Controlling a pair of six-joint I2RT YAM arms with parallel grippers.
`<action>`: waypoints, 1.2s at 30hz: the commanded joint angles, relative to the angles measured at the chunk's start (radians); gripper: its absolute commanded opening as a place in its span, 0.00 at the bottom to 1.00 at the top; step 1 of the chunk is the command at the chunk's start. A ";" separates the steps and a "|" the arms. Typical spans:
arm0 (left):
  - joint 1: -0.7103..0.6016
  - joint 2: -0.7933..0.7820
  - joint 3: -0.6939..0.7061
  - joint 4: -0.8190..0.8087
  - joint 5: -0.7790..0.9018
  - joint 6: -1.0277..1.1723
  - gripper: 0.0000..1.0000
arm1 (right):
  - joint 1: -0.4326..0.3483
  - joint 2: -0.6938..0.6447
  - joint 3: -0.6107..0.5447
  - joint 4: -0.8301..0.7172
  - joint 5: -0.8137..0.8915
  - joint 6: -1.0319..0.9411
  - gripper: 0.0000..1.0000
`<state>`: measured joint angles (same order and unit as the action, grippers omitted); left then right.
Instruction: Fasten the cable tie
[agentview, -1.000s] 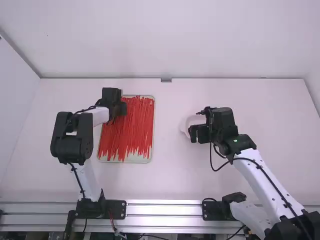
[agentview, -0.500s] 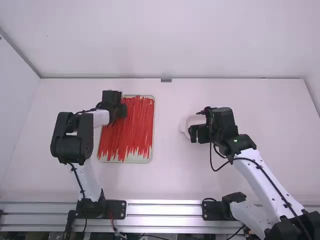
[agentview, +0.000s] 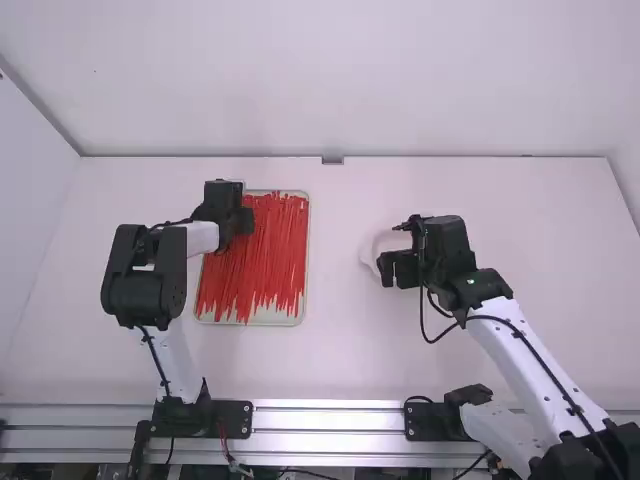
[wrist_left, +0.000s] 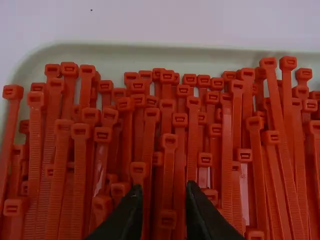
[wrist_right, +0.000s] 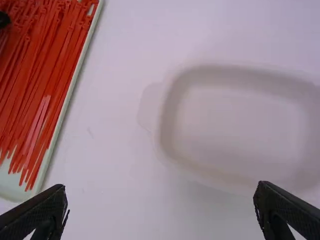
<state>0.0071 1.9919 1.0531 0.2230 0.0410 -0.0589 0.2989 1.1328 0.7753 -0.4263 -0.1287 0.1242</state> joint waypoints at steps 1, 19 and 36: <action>-0.007 0.011 -0.014 0.003 -0.003 0.004 0.23 | 0.003 -0.014 0.035 -0.001 -0.006 -0.001 0.99; -0.007 0.011 -0.015 -0.024 0.003 0.003 0.21 | 0.003 -0.014 0.035 -0.004 -0.006 -0.001 0.99; -0.007 0.011 -0.015 -0.024 0.003 0.004 0.21 | 0.004 -0.014 0.035 -0.004 -0.006 -0.001 0.99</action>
<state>0.0067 1.9915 1.0531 0.1989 0.0414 -0.0586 0.2993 1.1328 0.7750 -0.4290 -0.1287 0.1242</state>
